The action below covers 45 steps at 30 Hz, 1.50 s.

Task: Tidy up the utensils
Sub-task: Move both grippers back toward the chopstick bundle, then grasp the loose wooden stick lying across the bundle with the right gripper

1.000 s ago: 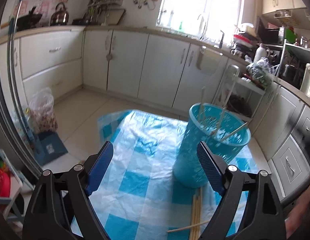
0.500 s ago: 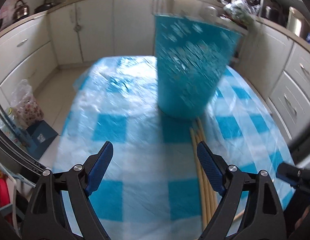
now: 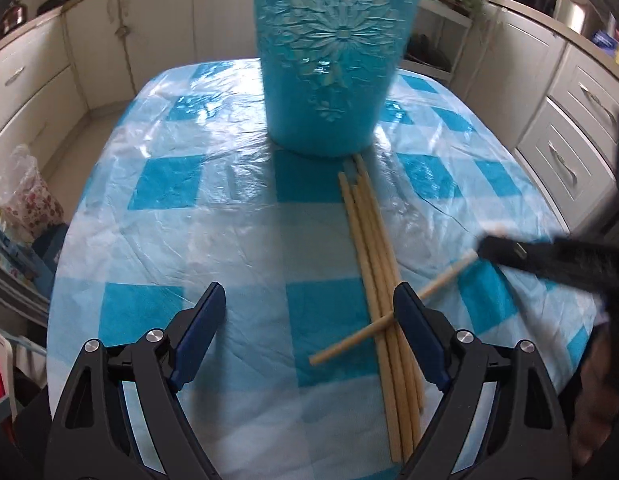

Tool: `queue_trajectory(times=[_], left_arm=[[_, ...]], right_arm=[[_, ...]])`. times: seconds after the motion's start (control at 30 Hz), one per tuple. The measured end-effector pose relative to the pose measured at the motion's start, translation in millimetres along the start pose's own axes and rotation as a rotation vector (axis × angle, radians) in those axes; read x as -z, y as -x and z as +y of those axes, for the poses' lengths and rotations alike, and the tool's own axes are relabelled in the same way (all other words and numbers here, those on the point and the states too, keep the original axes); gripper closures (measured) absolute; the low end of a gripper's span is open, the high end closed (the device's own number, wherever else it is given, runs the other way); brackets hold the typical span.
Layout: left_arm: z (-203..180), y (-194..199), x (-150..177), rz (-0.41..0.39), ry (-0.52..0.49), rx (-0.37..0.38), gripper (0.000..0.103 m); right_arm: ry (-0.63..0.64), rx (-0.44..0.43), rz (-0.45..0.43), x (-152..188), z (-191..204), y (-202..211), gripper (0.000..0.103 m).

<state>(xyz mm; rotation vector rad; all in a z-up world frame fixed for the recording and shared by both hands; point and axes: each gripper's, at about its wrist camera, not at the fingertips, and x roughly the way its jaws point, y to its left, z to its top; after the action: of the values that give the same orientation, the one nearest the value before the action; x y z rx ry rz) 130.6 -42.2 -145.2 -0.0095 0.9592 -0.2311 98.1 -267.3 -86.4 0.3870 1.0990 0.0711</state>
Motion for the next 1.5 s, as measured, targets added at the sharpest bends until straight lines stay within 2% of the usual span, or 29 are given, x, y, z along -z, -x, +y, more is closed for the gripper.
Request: queue_trajectory(times=[0.2,0.33,0.4,0.47,0.5,0.6,0.7,0.73,0.87,0.93,1.03,1.1,1.13,1.2,1.27,1.3,1.4,1.5], left_arm=[[-16,4,5,0.004,-0.096,0.075,0.021],[-21,9,6,0.005,-0.114,0.217,0.021],[-31,11,8,0.013,-0.161,0.298,0.021],[-39,11,11,0.032,-0.198,0.352,0.021],[-41,12,12,0.029,-0.208,0.353,0.021],[-36,15,9,0.013,-0.194,0.334,0.021],[-26,12,4,0.005,-0.166,0.254,0.021],[-22,11,3,0.005,-0.157,0.237,0.021],[-14,10,-1,-0.013,-0.125,0.148,0.021],[-12,11,-2,-0.030,-0.121,0.107,0.021],[-6,11,-3,-0.039,-0.109,0.072,0.020],[2,11,-3,-0.041,-0.081,0.053,0.020],[4,10,-4,-0.041,-0.068,0.053,0.020],[8,3,-7,-0.045,-0.042,0.041,0.019],[9,3,-6,-0.047,-0.029,0.031,0.018],[10,3,-6,-0.047,-0.025,0.027,0.018],[11,0,-7,-0.044,-0.019,0.013,0.017],[11,0,-7,-0.050,-0.013,0.004,0.017]], right_arm=[[0.048,0.030,-0.005,-15,10,-9,0.074],[0.218,0.129,-0.001,-16,29,-14,0.074],[0.282,0.166,0.004,-19,38,-21,0.074],[0.370,0.183,0.016,-20,48,-27,0.073],[0.447,0.195,0.029,-19,54,-30,0.073],[0.645,0.199,0.079,-15,66,-32,0.075],[0.767,0.233,0.123,-15,67,-31,0.075],[0.762,0.238,0.132,-17,65,-31,0.075],[0.590,0.174,0.137,-22,50,-28,0.074],[0.643,0.150,0.131,-12,55,-26,0.083],[0.747,0.136,0.169,-4,63,-23,0.086],[0.772,0.167,0.173,-9,63,-20,0.086],[0.751,0.195,0.163,-13,59,-19,0.085],[0.689,0.184,0.161,-18,51,-18,0.082],[0.705,0.186,0.147,-14,56,-19,0.083],[0.711,0.183,0.149,-15,58,-19,0.089],[0.710,0.179,0.163,-15,52,-19,0.090],[0.739,0.210,0.153,-14,57,-24,0.091]])
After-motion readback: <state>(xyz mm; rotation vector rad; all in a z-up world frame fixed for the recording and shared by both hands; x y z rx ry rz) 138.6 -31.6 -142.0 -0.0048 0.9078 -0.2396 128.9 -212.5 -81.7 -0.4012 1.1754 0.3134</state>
